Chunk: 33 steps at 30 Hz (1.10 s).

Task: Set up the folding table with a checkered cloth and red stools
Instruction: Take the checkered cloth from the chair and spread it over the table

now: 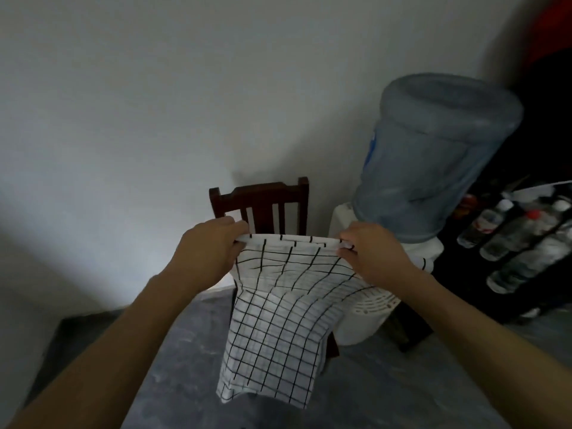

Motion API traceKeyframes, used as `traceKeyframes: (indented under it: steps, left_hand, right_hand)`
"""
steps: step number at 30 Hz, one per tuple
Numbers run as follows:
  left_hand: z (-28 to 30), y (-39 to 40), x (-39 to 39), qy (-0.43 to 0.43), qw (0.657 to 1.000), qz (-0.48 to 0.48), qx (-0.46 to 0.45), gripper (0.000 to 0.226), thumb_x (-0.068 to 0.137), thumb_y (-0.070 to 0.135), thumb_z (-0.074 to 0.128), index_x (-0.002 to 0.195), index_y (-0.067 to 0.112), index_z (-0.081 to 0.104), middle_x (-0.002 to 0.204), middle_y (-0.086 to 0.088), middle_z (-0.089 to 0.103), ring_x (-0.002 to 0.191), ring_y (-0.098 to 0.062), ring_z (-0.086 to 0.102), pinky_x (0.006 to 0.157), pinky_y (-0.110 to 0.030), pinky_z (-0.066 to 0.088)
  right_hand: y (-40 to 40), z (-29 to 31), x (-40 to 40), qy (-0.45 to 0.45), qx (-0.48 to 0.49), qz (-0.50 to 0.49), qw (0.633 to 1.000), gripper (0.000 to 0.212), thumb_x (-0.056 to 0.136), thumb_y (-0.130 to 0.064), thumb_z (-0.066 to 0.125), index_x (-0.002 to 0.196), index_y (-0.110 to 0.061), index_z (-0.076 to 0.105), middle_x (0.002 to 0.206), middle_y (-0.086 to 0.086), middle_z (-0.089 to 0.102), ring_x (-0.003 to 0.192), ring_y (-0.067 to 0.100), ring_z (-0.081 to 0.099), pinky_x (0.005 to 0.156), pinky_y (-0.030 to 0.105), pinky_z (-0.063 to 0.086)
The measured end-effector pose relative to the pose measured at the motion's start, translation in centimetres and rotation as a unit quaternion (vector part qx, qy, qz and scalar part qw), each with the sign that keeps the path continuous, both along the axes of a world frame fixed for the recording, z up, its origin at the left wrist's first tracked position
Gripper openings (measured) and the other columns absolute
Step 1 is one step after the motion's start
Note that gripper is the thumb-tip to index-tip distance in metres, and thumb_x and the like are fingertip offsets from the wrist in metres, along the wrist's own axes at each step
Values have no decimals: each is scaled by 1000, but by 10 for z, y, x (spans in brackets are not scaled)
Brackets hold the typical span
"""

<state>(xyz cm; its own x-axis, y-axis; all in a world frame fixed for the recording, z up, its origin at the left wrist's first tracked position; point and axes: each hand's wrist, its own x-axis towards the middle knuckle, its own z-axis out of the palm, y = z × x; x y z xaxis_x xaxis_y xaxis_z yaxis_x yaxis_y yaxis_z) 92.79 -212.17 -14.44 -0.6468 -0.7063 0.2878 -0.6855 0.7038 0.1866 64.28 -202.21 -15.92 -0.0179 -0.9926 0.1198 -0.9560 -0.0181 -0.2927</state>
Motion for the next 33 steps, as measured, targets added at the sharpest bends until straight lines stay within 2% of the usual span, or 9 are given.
traceKeyframes:
  steps: [2,7,11,14,17,22,28,33]
  left_hand:
    - [12,0,-10,4,999,-45,4,2,90,20,62,92,20,62,79,7,51,70,-16,50,59,-29,37]
    - [37,6,-43,15,980,-199,24,18,91,22,60,82,29,46,80,9,48,75,-16,52,62,-31,37]
    - [40,28,-74,20,944,-329,26,7,91,25,60,86,26,55,80,11,49,75,-15,50,67,-34,43]
    - [34,63,-96,23,907,-419,35,8,89,29,58,83,25,54,79,8,54,75,-19,54,67,-38,47]
    - [27,121,-108,34,862,-502,68,6,88,33,53,83,30,53,76,8,52,70,-18,53,62,-39,47]
    - [30,229,-114,22,788,-611,74,10,89,26,61,82,28,54,77,9,51,74,-17,52,66,-37,47]
    - [50,355,-90,6,715,-697,42,10,88,26,62,82,26,54,78,11,53,78,-18,55,69,-37,47]
    - [63,467,-36,13,652,-757,25,15,87,25,64,77,28,52,73,10,55,70,-16,55,66,-39,48]
  right_hand:
    - [18,15,-4,12,-8,-36,999,38,89,-18,67,62,-24,41,75,-1,47,69,19,50,59,32,34]
    - [90,48,-1,34,-3,-179,983,24,87,-26,70,69,-15,57,75,-1,54,70,17,49,60,34,39]
    - [174,53,28,47,24,-308,950,19,88,-27,69,75,-18,60,74,-6,50,65,11,45,59,31,37]
    - [245,47,64,38,43,-404,913,19,89,-26,69,74,-20,58,73,-6,52,66,14,48,59,33,40]
    - [319,50,106,29,72,-504,860,19,88,-28,69,75,-21,57,76,-3,57,70,18,53,60,33,44]
    - [434,59,180,32,70,-616,784,23,83,-28,72,69,-23,54,77,-1,61,74,23,58,66,40,49]
    - [545,66,283,45,45,-703,708,32,82,-24,72,67,-30,44,73,-9,51,72,21,54,62,35,43]
    - [640,66,392,37,26,-770,637,32,84,-26,71,64,-26,46,68,-7,51,67,18,52,63,40,47]
